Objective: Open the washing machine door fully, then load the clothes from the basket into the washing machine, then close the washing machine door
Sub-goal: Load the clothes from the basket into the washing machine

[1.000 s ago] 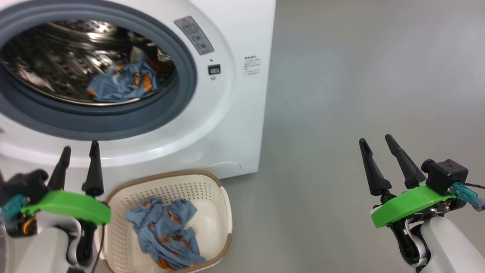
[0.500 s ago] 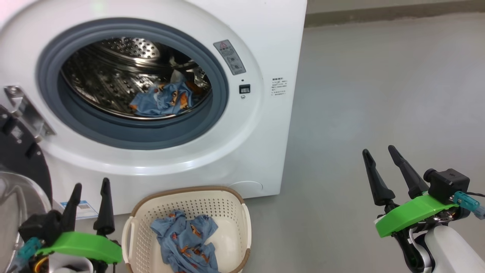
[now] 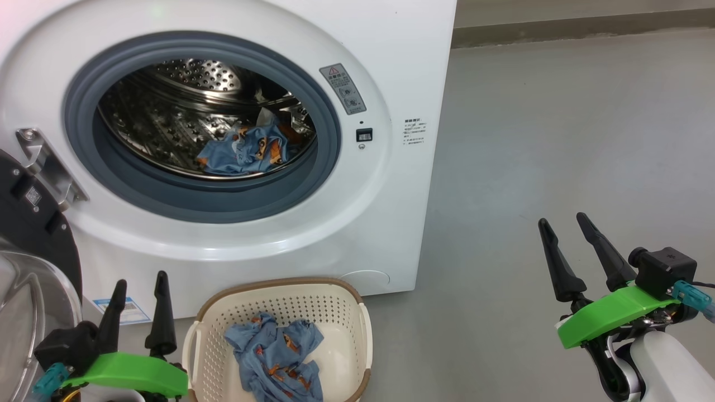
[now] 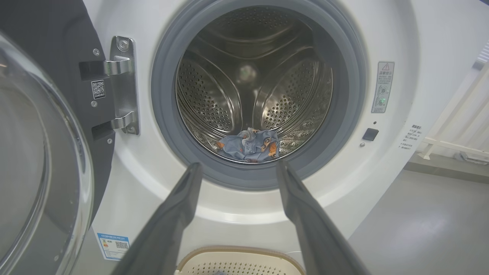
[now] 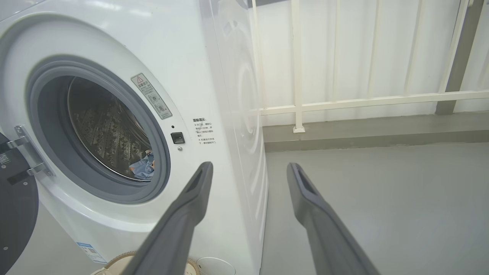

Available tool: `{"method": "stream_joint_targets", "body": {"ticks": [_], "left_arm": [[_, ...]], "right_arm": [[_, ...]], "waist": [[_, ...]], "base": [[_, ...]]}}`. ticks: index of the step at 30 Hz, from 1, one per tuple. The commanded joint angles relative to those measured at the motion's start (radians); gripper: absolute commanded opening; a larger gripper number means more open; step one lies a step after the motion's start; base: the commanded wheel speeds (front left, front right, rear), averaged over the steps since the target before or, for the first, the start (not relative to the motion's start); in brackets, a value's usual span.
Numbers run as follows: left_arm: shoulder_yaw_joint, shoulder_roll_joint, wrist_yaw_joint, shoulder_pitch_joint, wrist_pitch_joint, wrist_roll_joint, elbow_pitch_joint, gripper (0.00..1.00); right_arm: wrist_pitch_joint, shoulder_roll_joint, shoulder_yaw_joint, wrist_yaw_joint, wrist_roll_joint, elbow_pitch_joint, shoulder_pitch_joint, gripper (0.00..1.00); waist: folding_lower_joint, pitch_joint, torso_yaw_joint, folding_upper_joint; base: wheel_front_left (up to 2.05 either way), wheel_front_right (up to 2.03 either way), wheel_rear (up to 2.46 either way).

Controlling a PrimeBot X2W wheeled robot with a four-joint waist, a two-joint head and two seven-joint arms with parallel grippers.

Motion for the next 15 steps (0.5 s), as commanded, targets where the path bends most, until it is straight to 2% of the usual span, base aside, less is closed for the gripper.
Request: {"method": "stream_joint_targets", "body": {"ticks": [1, 15], "left_arm": [[0.039, 0.018, -0.006, -0.01, -0.007, 0.02, -0.03, 1.0], [0.05, 0.001, -0.014, -0.008, -0.007, 0.039, -0.026, 1.0]], "right_arm": [[-0.008, -0.017, 0.022, 0.005, 0.006, -0.023, -0.001, 1.0], [-0.008, -0.024, 0.028, 0.005, 0.007, -0.02, 0.001, 1.0]], "waist": [[0.0, -0.001, -0.001, 0.0], [0.0, -0.002, 0.004, 0.0]], "base": [[0.0, 0.0, 0.0], [0.0, 0.0, 0.0]]}}
